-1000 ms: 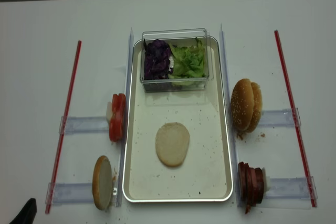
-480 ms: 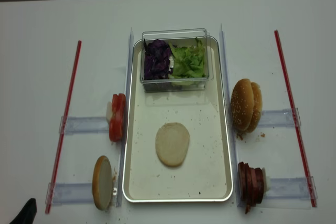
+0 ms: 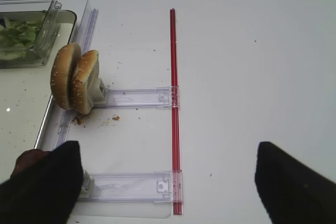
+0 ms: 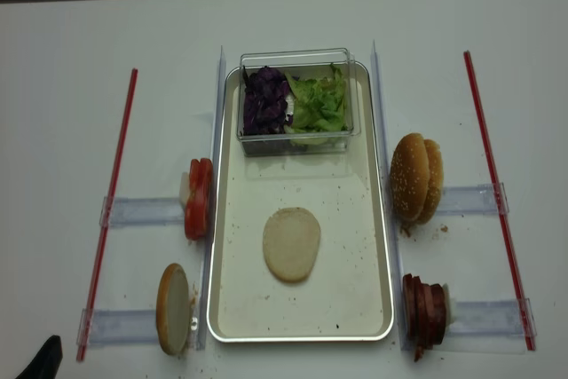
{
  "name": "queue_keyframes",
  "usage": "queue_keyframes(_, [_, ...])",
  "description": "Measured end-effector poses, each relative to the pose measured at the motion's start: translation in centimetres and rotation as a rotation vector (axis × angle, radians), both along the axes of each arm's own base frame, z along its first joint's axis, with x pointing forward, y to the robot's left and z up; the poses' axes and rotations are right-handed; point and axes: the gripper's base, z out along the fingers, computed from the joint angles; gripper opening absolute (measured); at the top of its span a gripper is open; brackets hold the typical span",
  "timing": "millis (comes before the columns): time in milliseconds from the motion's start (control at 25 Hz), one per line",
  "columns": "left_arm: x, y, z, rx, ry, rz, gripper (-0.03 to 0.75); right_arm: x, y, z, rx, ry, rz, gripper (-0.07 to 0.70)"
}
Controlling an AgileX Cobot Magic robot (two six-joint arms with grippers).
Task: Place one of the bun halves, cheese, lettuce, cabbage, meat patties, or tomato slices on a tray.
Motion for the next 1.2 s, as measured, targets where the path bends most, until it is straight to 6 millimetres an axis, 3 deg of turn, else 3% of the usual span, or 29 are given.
queue_keyframes(1200, [0.0,0.0,0.0,0.0,0.0,0.0,0.524,0.0,0.0,0.0,0.0,0.0,0.0,0.676])
